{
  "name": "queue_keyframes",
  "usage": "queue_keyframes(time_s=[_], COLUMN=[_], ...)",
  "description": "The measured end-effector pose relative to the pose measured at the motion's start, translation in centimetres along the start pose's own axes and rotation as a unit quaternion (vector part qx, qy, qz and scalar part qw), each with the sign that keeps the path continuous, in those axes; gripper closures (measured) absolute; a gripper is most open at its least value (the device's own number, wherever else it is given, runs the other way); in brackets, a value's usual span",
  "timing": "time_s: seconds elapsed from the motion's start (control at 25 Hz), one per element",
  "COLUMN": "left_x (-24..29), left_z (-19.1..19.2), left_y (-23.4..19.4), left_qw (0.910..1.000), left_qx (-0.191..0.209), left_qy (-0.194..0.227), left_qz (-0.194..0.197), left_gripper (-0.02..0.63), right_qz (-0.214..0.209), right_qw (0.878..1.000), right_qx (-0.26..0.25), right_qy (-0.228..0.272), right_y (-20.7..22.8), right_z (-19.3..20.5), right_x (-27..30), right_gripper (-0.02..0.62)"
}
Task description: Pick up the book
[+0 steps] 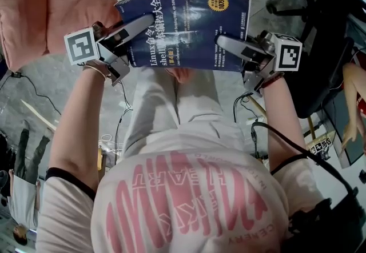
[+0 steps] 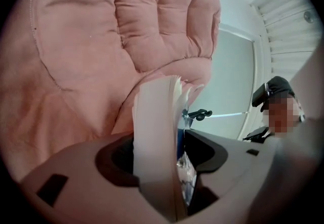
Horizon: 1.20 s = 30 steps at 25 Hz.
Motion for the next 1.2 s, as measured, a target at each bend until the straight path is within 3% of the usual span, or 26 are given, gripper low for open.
queue_keyframes(time_s=[0.2,0.52,0.92,1.2], left_x=[-0.2,-0.3,-0.4,-0.5], left_z=[0.0,-0.2,0.3,0.5], left_y=[0.3,1.3,0.8,0.9], left_qw=[0.9998,0.9992,0.9986,0.9986], left_qx=[0.007,0.023,0.021,0.015], left_qy=[0.016,0.026,0.044,0.048], left_qz=[-0.008,-0.020,-0.023,-0.014], left_gripper=[0.344,0.364,0.383,0.394], right_qz=[0.026,0.047,0.094,0.098], right_qw=[1.000,0.998,0.995,0.994], right_qx=[-0.002,-0.003,-0.020,-0.025], right_qy=[0.006,0.039,0.034,0.029], right_y=[-0.4,-0.6,-1.1,-1.5], right_z=[0.0,0.1,-0.4,-0.3], right_x=[0.3,0.4,0.8,1.2], right_gripper=[0.403,0.416,0.413,0.413])
Point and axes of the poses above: the fingertips, and each gripper's own axes: x forward along the fingers, y to its right, z out of its underside, the point moved 8 cm from there along -x, backward along the fingers, and after that the axes turned 15 degrees about x, right-handed, at the moved point
